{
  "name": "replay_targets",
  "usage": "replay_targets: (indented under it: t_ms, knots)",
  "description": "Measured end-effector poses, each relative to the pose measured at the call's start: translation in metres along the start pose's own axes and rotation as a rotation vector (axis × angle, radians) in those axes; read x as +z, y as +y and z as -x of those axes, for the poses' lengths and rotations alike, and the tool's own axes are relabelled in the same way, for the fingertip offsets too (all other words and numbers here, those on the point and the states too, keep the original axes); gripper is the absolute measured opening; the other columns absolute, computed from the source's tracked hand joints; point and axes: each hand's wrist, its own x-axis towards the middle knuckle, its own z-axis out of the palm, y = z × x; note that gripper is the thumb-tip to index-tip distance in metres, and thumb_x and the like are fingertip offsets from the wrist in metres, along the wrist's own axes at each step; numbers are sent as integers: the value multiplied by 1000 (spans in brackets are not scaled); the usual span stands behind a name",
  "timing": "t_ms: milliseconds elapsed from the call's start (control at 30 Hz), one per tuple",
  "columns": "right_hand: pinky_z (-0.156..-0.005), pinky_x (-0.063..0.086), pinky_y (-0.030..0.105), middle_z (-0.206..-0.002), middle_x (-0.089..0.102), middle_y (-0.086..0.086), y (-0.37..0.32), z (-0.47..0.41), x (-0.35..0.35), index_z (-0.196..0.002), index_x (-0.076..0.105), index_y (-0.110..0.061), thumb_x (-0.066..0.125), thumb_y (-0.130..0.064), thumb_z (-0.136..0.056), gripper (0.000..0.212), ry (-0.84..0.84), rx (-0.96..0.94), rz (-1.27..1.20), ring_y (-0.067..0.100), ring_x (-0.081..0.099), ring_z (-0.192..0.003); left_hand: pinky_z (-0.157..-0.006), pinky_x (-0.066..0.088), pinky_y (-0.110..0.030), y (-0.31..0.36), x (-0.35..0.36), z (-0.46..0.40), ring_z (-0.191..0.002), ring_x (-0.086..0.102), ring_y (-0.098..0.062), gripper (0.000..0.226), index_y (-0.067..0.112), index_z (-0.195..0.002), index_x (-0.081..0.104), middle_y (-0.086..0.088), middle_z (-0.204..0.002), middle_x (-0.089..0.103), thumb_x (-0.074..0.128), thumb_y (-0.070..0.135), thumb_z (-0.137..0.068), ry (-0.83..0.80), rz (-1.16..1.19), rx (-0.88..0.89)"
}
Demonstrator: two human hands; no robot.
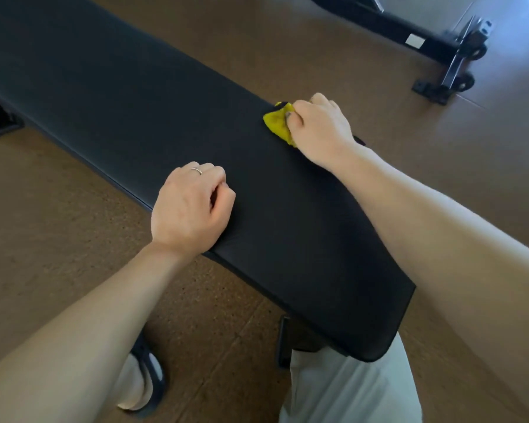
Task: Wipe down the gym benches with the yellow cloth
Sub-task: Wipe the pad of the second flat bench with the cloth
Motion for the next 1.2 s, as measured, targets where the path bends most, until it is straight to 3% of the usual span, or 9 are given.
replay_targets:
  t_ms: [200, 367, 467, 567, 667, 733, 867, 1033, 1200]
  knots:
    - [-88, 42, 46, -105, 55, 16, 52, 81, -20, -98, 58, -8, 35, -35, -106, 37, 87, 113, 147, 40, 49, -103, -58, 36, -39, -1, 1, 2, -59, 40, -26, 27, 9, -61, 37, -3, -57, 39, 41, 13, -88, 20, 33, -20]
    - [-93, 39, 48, -123, 54, 25, -5, 36, -1, -114, 60, 0, 36, -27, -105, 37, 136, 185, 196, 44, 49, -113, -57, 35, -39, -2, 2, 2, -58, 40, -25, 27, 9, -62, 38, -2, -57, 40, 42, 14, -88, 57, 59, -41]
    - [-97, 37, 45, -136, 43, 20, -63, 2, 15, -125, 54, -3, 38, -22, -103, 33, 120, 125, 209, 39, 47, -117, -59, 37, -43, -2, 0, 2, -61, 42, -25, 28, 8, -64, 40, -3, -59, 42, 41, 15, -90, 60, 88, -34]
    - [-95, 41, 46, -142, 39, 20, -87, 30, 20, -126, 55, -5, 44, -19, -101, 31, 106, 38, 183, 37, 51, -112, -61, 38, -46, -6, -8, -2, -63, 43, -25, 28, 7, -66, 42, -4, -63, 45, 39, 15, -93, 90, 174, -53]
    - [-80, 44, 44, -126, 48, 19, -98, 124, 17, -124, 59, -9, 51, -20, -98, 29, 121, -139, 142, 34, 53, -93, -63, 39, -44, -38, -27, -10, -65, 46, -26, 26, 8, -69, 45, -4, -67, 49, 39, 15, -93, 204, 123, -120]
    - [-75, 45, 42, -112, 50, 14, -103, 165, 18, -131, 58, -8, 55, -19, -97, 36, 80, -235, 108, 28, 51, -86, -67, 40, -44, -67, -36, -15, -70, 47, -25, 27, 9, -72, 46, -4, -72, 51, 35, 18, -96, 258, 87, -287]
    - [-78, 47, 46, -113, 52, 16, -96, 115, 25, -135, 59, -7, 55, -19, -98, 39, 119, -326, 86, 35, 54, -89, -72, 36, -40, -92, -24, -12, -79, 44, -25, 28, 11, -77, 44, -3, -81, 52, 30, 21, -100, 231, -3, -380]
    - [-90, 41, 46, -131, 44, 15, -124, 15, 36, -137, 55, -12, 36, -27, -106, 38, 99, -208, 116, 35, 50, -104, -76, 32, -38, -91, -24, -12, -82, 39, -20, 29, 13, -76, 41, 0, -82, 47, 28, 20, -101, 215, 77, -421]
    - [-83, 46, 45, -124, 48, 14, -131, 109, 30, -138, 54, -10, 53, -21, -99, 39, 70, -380, 81, 31, 52, -96, -77, 37, -40, -103, -31, -10, -81, 43, -21, 29, 14, -80, 45, 2, -82, 48, 30, 20, -104, 148, 123, -333]
